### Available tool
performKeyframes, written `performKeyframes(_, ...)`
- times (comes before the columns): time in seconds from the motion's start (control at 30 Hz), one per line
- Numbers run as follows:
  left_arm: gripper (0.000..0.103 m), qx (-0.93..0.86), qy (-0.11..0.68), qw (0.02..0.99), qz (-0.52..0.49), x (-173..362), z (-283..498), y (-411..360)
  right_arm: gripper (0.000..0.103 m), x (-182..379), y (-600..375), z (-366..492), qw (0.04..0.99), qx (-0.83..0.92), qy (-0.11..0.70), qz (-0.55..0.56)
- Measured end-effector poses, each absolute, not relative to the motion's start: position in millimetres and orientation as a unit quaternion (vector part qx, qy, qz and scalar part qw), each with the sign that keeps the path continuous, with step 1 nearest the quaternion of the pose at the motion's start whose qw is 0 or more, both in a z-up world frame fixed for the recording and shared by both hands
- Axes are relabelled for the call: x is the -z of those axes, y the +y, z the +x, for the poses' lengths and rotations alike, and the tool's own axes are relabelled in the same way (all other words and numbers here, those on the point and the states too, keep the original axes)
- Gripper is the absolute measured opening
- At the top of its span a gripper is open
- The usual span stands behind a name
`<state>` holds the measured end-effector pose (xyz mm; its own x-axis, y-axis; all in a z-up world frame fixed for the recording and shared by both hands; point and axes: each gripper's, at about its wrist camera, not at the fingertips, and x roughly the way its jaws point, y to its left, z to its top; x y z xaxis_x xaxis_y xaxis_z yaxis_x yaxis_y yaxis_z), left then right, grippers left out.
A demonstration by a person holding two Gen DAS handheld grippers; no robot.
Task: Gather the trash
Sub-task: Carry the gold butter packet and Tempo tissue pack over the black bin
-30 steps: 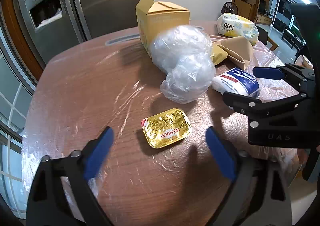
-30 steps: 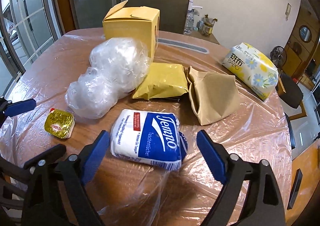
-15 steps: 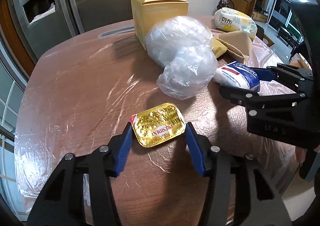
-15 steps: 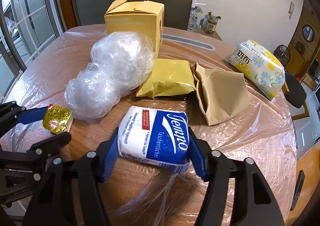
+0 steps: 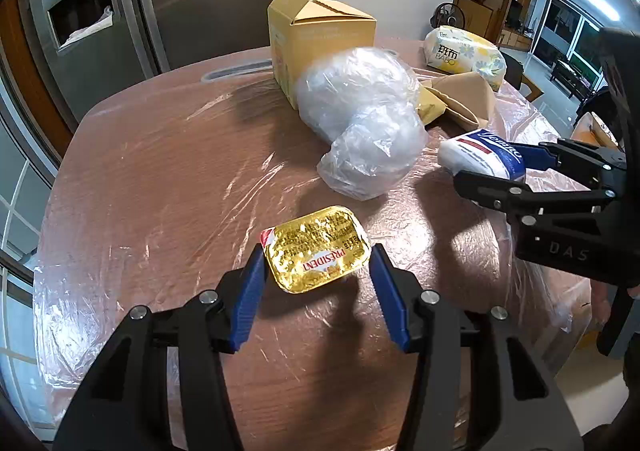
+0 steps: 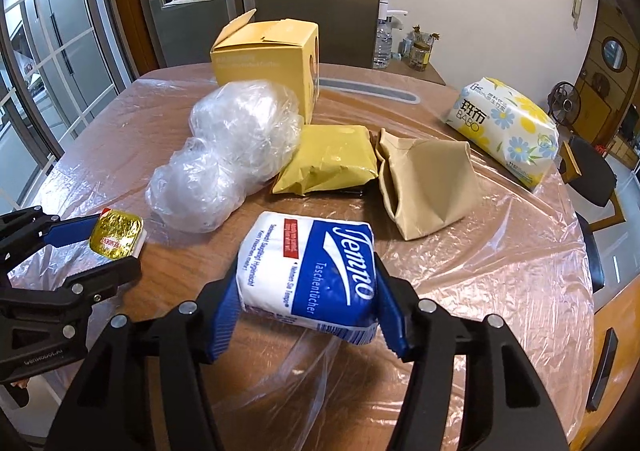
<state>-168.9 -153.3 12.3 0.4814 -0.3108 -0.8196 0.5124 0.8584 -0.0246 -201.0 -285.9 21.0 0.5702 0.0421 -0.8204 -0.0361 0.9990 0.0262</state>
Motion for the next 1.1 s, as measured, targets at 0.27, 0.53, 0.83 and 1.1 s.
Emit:
performKeyframes(0.27,0.053,0.242,0.443,0.857,0.11,-18,-175,-150,0.058,-29,-289,-214,0.889,-0.031,0.456,0.017)
performKeyframes(0.53,0.053,0.242,0.436,0.861,0.102,-27,-184,-145,0.058,-41,-290,-228,0.895,-0.041,0.445,0.019)
performKeyframes(0.83,0.053,0.243,0.428,0.865,0.1,-35,-197,-140,0.058,-56,-285,-247,0.902,-0.053,0.429,0.013)
performKeyframes(1.1,0.053,0.242,0.422,0.868,0.098,-41,-209,-134,0.058,-62,-280,-261,0.904,-0.062,0.423,0.01)
